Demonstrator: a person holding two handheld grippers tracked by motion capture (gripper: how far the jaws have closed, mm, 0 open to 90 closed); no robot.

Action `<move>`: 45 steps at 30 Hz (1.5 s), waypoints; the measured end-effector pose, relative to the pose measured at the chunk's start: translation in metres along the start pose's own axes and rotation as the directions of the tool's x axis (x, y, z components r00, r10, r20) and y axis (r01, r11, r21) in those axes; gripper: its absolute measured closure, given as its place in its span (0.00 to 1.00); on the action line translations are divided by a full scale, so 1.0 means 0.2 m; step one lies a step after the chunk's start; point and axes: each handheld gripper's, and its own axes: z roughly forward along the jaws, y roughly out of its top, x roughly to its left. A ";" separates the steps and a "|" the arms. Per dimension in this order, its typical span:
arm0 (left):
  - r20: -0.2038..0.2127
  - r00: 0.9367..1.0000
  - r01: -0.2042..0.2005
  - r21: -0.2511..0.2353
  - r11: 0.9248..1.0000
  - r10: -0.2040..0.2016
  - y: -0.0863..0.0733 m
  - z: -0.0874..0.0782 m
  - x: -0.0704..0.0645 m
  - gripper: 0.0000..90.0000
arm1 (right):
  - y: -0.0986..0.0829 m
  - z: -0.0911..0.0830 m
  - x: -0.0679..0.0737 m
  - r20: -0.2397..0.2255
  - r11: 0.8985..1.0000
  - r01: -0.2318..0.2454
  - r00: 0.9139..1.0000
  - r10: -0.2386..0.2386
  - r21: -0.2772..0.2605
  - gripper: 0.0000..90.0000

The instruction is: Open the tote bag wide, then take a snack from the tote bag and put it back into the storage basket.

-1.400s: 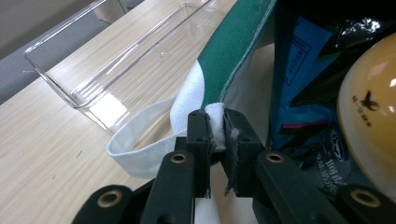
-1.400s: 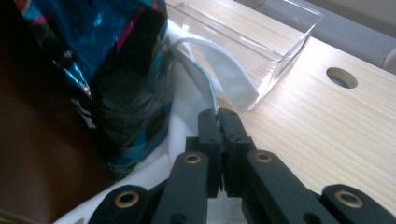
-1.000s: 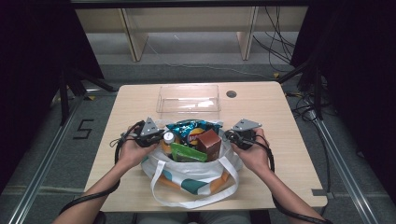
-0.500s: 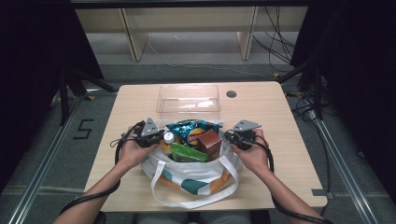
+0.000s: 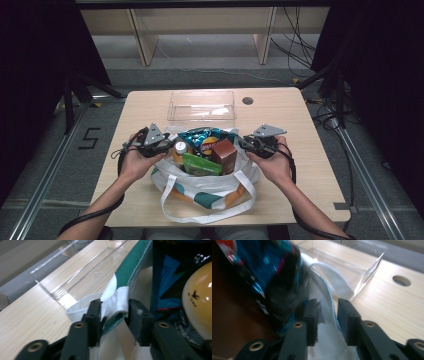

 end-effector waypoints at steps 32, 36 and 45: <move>-0.076 0.973 0.207 -0.131 0.969 -0.218 -0.06 -0.17 0.08 0.46 | 0.20 -0.24 0.01 -0.109 0.966 -0.068 0.993 0.042 -0.249 0.61; -0.081 0.973 0.205 -0.138 0.969 -0.217 -0.06 -0.18 0.08 0.46 | 0.21 -0.25 0.05 -0.153 0.963 -0.058 0.988 0.018 -0.265 0.60; -0.082 0.969 0.219 -0.146 0.965 -0.232 -0.06 -0.18 0.09 0.45 | 0.23 -0.16 0.09 -0.209 0.976 -0.047 0.978 0.001 -0.212 0.57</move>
